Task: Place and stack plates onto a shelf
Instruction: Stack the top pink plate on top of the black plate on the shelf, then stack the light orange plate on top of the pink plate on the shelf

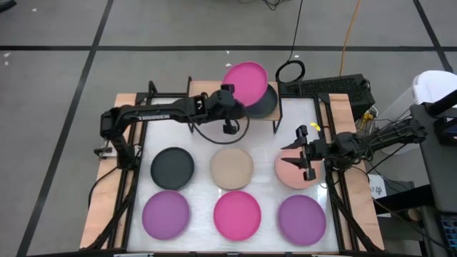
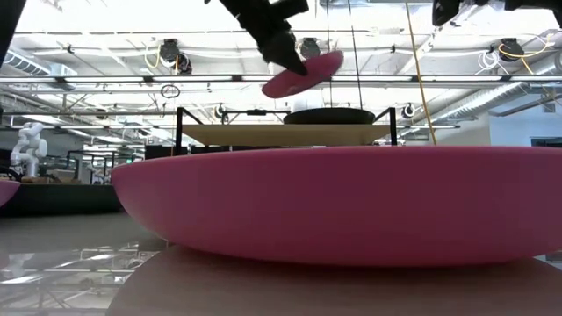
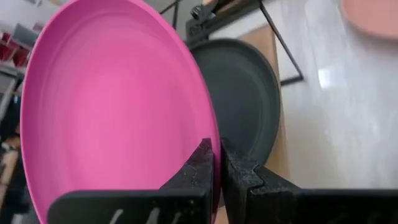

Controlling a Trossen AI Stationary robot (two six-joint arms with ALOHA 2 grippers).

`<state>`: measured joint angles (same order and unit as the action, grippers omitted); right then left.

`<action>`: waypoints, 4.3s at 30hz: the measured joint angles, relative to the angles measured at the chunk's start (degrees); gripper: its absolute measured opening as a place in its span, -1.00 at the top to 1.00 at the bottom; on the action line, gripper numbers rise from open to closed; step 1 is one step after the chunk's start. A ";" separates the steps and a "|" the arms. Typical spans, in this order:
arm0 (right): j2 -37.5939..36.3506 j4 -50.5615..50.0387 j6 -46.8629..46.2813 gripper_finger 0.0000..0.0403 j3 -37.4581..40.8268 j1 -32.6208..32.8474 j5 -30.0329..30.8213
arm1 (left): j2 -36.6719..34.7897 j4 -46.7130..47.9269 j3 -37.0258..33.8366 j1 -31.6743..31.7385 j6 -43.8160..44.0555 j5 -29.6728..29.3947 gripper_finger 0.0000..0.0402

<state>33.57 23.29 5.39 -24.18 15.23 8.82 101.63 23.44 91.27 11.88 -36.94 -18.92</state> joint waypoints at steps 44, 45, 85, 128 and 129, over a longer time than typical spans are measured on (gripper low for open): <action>-1.21 -7.40 -3.80 0.28 0.00 1.02 0.15 | -8.04 0.06 -0.03 -5.43 5.99 -9.11 0.07; -1.21 -8.17 -4.58 0.28 0.00 1.02 0.15 | -9.65 0.92 -0.22 -6.18 7.71 -9.13 0.10; 28.95 -41.13 -40.45 0.28 -4.46 6.53 10.60 | -49.17 -48.61 -63.00 -31.81 23.61 -20.01 0.45; 29.48 -42.23 -45.60 0.28 -7.54 5.05 6.03 | -50.72 -78.08 -81.75 -25.34 23.94 -19.99 0.45; 29.82 -43.11 -45.25 0.28 -9.20 5.73 6.59 | -50.72 -78.08 -81.75 -25.34 23.95 -19.99 0.45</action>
<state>63.39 -19.82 -39.86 -33.38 20.95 15.41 50.92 -54.65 9.52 -13.45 -12.99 -38.91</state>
